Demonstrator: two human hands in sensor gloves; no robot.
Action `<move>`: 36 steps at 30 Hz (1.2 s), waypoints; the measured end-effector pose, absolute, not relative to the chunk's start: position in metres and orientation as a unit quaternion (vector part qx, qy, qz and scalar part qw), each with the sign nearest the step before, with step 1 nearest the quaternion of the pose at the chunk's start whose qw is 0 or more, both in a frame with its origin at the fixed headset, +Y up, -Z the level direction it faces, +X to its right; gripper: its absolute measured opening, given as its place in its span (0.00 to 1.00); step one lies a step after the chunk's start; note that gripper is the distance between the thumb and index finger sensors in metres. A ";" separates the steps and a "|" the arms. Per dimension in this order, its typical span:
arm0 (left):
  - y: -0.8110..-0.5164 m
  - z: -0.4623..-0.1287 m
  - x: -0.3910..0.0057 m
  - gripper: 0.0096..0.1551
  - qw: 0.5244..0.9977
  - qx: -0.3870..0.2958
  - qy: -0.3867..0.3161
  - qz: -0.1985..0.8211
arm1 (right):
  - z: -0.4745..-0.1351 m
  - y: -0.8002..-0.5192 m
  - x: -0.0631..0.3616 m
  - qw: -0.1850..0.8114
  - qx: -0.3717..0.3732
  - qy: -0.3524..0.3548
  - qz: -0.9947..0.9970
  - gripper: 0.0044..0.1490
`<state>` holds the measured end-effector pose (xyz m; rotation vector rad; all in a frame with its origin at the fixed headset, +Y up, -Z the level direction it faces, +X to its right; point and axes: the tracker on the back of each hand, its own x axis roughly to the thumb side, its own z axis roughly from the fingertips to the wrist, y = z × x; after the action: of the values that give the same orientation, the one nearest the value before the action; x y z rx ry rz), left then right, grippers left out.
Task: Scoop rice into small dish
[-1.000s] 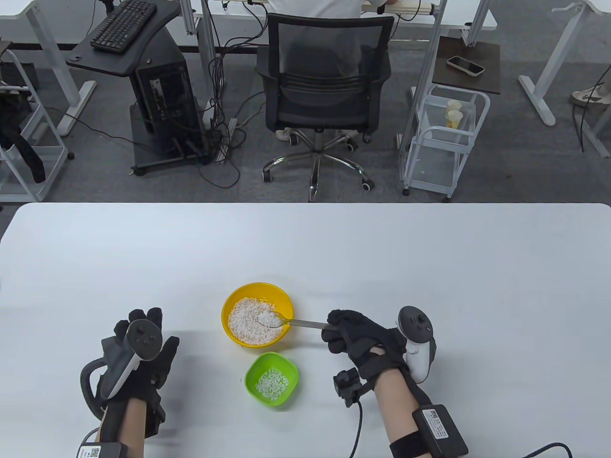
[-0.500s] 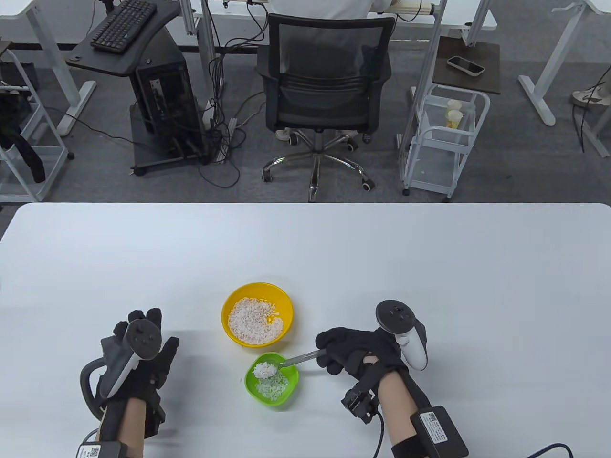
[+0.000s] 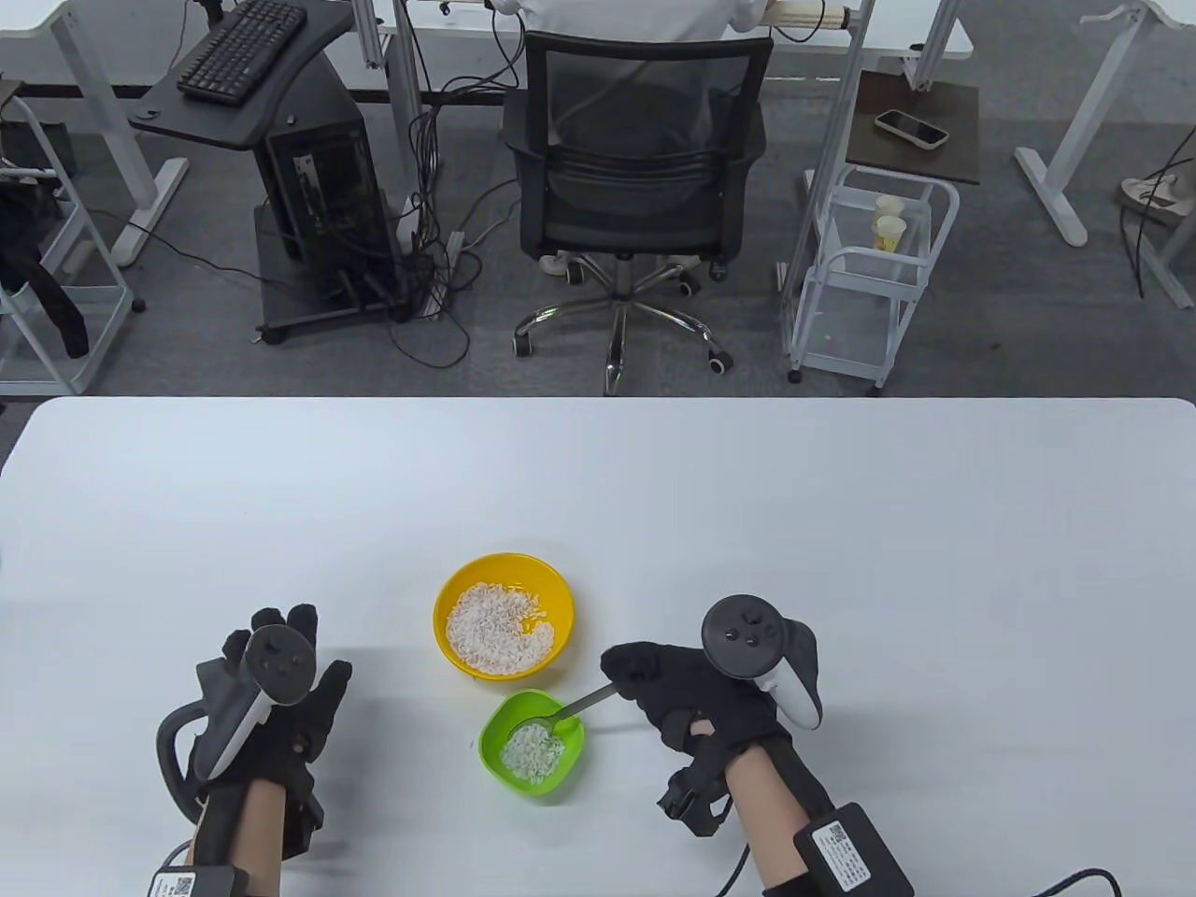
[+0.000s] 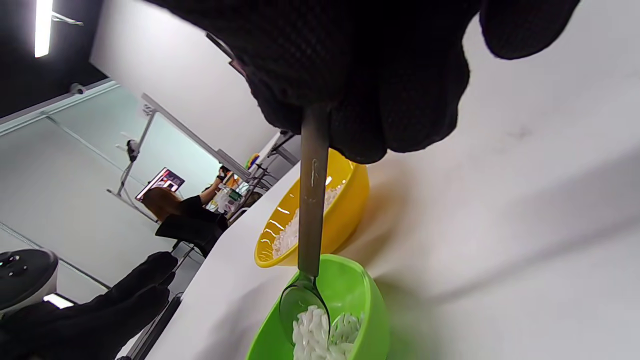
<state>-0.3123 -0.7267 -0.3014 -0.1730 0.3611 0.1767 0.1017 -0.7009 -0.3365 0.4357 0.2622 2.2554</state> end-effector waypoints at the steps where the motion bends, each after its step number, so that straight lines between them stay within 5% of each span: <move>1: -0.727 -0.301 -0.312 0.44 0.976 -0.085 0.179 0.088 | -0.334 -0.696 0.100 0.387 0.185 0.083 0.900 0.24; 8: -0.727 -0.302 -0.313 0.43 0.976 -0.085 0.182 0.086 | -0.316 -0.672 0.093 0.284 0.239 -0.029 0.928 0.24; 12: -0.728 -0.302 -0.313 0.43 0.976 -0.085 0.181 0.087 | -0.318 -0.677 0.093 0.312 0.246 -0.019 0.917 0.24; 15: -0.727 -0.302 -0.313 0.43 0.976 -0.082 0.182 0.085 | -0.318 -0.675 0.098 0.388 0.241 -0.083 0.886 0.25; 20: -0.728 -0.302 -0.313 0.43 0.975 -0.082 0.189 0.079 | -0.320 -0.677 0.097 0.394 0.144 -0.204 0.884 0.26; 31: -0.728 -0.305 -0.307 0.43 0.977 -0.084 0.184 0.068 | -0.339 -0.732 0.063 0.268 0.119 -0.159 0.943 0.26; 36: -0.728 -0.304 -0.307 0.43 0.977 -0.083 0.182 0.070 | -0.344 -0.746 0.064 0.376 0.121 -0.084 0.915 0.26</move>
<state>-0.3072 -0.7280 -0.3041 -0.1674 0.3659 0.1418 0.0643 -0.7463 -0.3441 0.3088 -0.2144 2.3413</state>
